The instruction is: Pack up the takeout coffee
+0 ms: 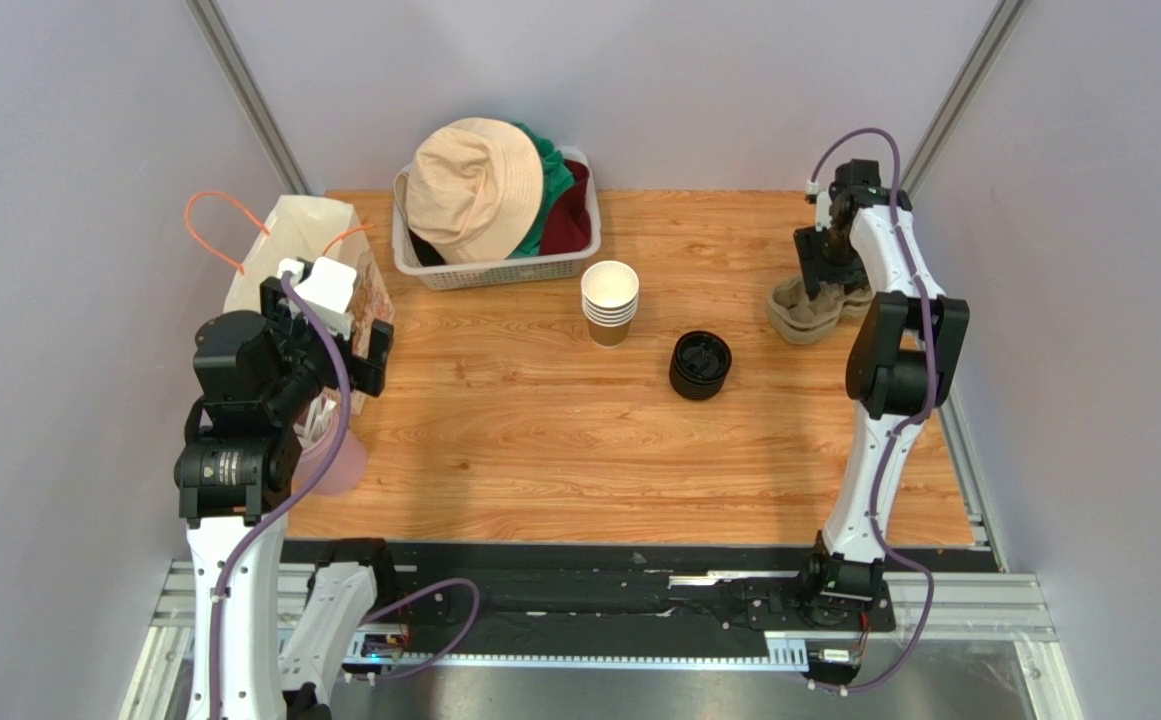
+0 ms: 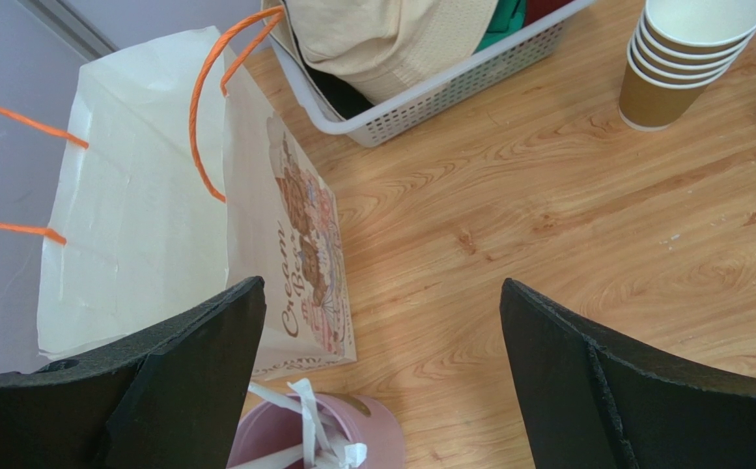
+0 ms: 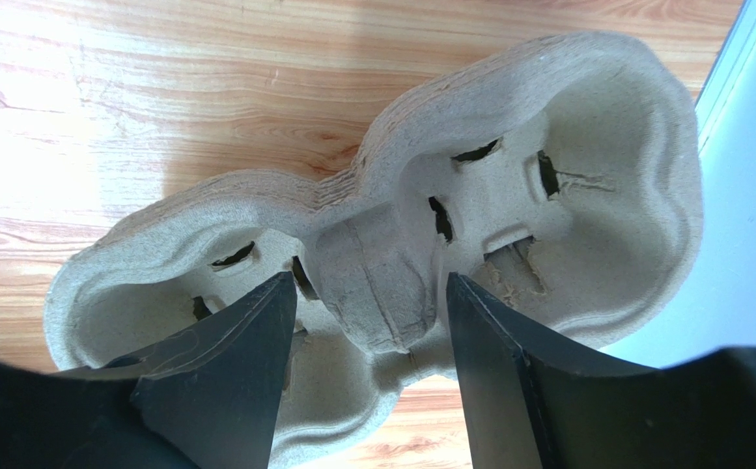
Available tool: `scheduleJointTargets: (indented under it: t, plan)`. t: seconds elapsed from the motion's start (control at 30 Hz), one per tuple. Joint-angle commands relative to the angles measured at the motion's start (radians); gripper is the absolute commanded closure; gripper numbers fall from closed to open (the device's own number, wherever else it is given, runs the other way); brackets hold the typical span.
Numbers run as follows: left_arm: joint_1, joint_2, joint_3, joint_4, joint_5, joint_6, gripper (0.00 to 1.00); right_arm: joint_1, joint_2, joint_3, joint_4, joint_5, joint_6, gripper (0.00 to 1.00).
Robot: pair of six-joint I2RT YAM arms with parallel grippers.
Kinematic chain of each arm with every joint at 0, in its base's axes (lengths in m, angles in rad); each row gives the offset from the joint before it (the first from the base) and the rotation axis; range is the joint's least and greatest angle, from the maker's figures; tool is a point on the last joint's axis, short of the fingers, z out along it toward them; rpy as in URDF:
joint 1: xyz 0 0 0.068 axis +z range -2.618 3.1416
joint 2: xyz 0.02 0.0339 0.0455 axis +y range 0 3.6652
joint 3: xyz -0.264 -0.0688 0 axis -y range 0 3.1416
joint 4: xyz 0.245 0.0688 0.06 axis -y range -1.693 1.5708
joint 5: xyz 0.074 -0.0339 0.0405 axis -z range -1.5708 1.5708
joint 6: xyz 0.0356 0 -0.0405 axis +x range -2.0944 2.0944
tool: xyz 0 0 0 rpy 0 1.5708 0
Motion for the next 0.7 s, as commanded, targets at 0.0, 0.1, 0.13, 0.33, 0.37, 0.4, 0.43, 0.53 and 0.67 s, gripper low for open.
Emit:
scheduleJointTargets:
  t: [0.0, 0.1, 0.13, 0.33, 0.37, 0.4, 0.43, 0.53, 0.67]
  plan:
    - [0.006, -0.001, -0.003, 0.026, 0.015, -0.011, 0.01, -0.002, -0.040, -0.013, 0.030, 0.013, -0.019, 0.38]
    - [0.005, 0.001, -0.003, 0.026, 0.015, -0.009, 0.01, -0.002, -0.039, -0.017, 0.035, 0.018, -0.022, 0.44]
    - [0.006, 0.002, -0.003, 0.026, 0.015, -0.009, 0.01, -0.003, -0.039, -0.019, 0.033, 0.016, -0.024, 0.46]
    - [0.006, 0.004, -0.003, 0.026, 0.016, -0.009, 0.01, -0.003, -0.057, -0.025, 0.049, 0.033, -0.031, 0.57]
    - [0.006, 0.004, -0.004, 0.027, 0.016, -0.009, 0.01, -0.002, -0.065, -0.027, 0.052, 0.038, -0.033, 0.58]
    - [0.005, 0.007, -0.003, 0.026, 0.016, -0.011, 0.01, -0.003, -0.069, -0.027, 0.053, 0.039, -0.034, 0.58]
    - [0.006, 0.007, -0.003, 0.027, 0.016, -0.011, 0.01, -0.003, -0.074, -0.027, 0.056, 0.041, -0.034, 0.58]
    - [0.005, 0.007, -0.003, 0.026, 0.016, -0.011, 0.01, -0.003, -0.092, -0.027, 0.059, 0.042, -0.039, 0.58]
    - [0.006, 0.007, -0.003, 0.027, 0.018, -0.011, 0.01, -0.003, -0.114, -0.025, 0.064, 0.042, -0.039, 0.57]
